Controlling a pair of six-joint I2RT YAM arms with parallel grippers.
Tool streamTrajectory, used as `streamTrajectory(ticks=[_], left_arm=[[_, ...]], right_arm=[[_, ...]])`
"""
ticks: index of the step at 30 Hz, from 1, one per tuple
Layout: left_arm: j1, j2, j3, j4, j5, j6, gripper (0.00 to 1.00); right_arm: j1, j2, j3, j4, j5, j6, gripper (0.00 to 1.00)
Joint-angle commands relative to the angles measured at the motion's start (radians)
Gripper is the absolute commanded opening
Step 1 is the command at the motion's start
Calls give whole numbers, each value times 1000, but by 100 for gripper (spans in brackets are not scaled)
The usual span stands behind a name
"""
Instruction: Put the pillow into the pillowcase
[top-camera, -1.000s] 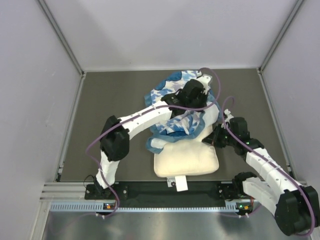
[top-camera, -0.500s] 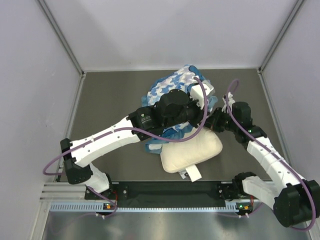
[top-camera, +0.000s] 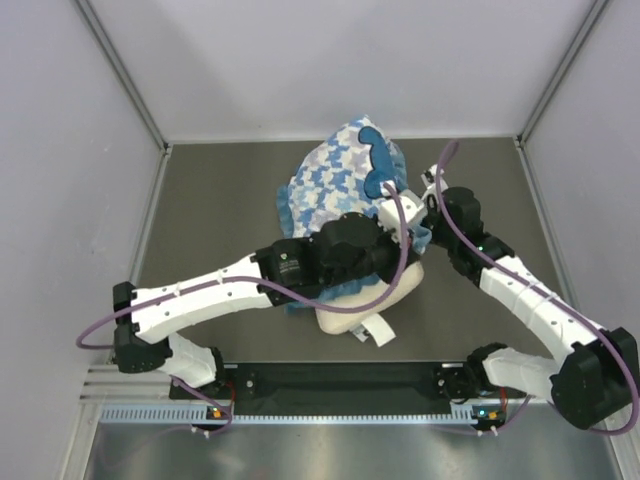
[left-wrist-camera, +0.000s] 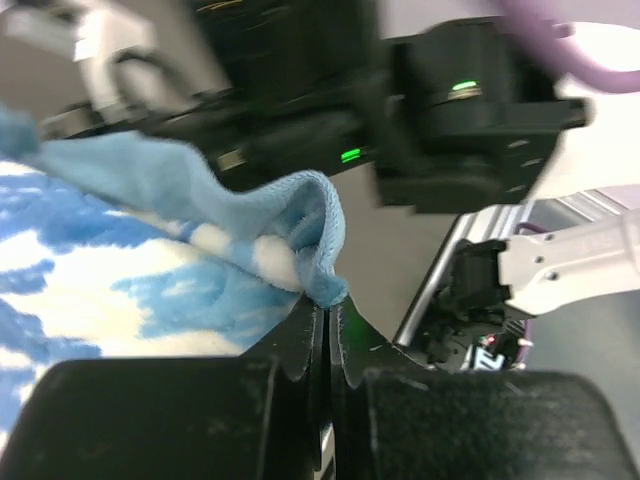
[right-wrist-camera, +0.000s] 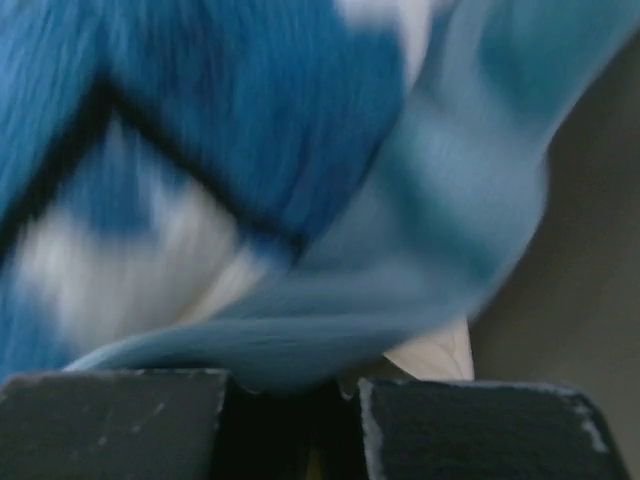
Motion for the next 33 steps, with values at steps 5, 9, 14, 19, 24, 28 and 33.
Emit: streamTrajectory(ticks=[5, 9, 14, 19, 24, 28, 33], left_arm=[[-233, 23, 190, 90, -78, -87, 0], [-305, -23, 189, 117, -131, -101, 0], [-381, -35, 219, 103, -141, -116, 0], [-416, -49, 235, 94, -179, -129, 0], [-415, -135, 189, 74, -274, -141, 0], [-415, -213, 141, 87, -311, -139, 0], [-416, -246, 129, 76, -328, -147, 0]], right_arm=[[42, -34, 139, 329, 231, 75, 0], [28, -69, 156, 312, 374, 104, 0], [-75, -20, 186, 265, 402, 167, 0], [-104, 18, 188, 252, 515, 163, 0], [-257, 53, 225, 190, 405, 170, 0], [-342, 136, 346, -2, 359, 94, 0], [-356, 176, 579, -289, 556, -89, 0]])
